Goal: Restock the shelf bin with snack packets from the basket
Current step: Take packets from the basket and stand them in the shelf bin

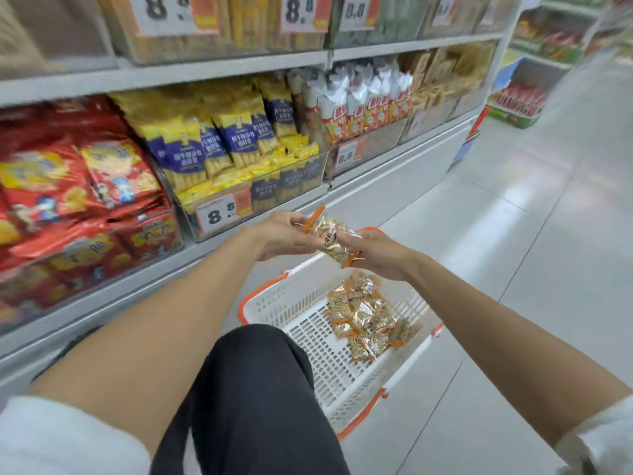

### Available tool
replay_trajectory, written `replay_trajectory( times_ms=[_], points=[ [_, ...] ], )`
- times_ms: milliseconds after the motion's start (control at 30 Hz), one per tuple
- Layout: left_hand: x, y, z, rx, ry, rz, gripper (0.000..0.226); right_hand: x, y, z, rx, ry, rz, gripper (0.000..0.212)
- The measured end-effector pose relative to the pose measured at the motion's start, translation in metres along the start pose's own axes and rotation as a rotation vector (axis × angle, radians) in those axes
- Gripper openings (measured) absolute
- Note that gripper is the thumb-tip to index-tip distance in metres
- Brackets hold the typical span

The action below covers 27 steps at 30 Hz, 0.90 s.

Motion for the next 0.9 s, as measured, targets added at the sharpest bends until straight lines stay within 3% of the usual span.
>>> replay_trajectory(
  times_ms=[167,233,267,367,433,533,700,800,900],
  points=[
    [-0.058,0.135,0.033,0.283,0.122,-0.496,0.029,0.035,-0.153,0.07,-0.4,0.326,0.421,0.064],
    [-0.084,0.183,0.051,0.377,0.176,-0.576,0.03,0.062,-0.208,0.089,-0.504,0.363,0.567,0.031],
    [-0.097,0.207,0.06,0.421,0.211,-0.622,0.029,0.075,-0.234,0.099,-0.554,0.373,0.627,0.029],
    [-0.139,0.275,0.09,0.51,0.327,-0.747,0.034,0.108,-0.298,0.12,-0.612,0.317,0.605,0.029],
    [-0.163,0.314,0.108,0.548,0.38,-0.798,0.031,0.136,-0.337,0.133,-0.66,0.268,0.608,0.046],
    [-0.204,0.366,0.133,0.615,0.485,-0.818,0.025,0.174,-0.398,0.155,-0.861,0.352,0.687,0.06],
    [-0.269,0.399,0.154,0.555,0.438,-0.691,0.01,0.223,-0.472,0.16,-1.023,0.472,0.732,0.045],
    [-0.303,0.41,0.155,0.55,0.473,-0.772,0.014,0.253,-0.499,0.142,-1.053,0.498,0.862,0.042],
    [-0.334,0.41,0.138,0.496,0.524,-0.937,0.036,0.276,-0.523,0.116,-1.049,0.578,1.082,0.041]
  ],
)
Point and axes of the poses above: each hand's wrist, its own z-axis away from the middle knuckle, its own x-axis out of the palm, y = z × x, the point moved 10 cm from there along -z, towards the middle knuckle, and after that the axes turned 14 degrees about x, right-handed, at the moved point
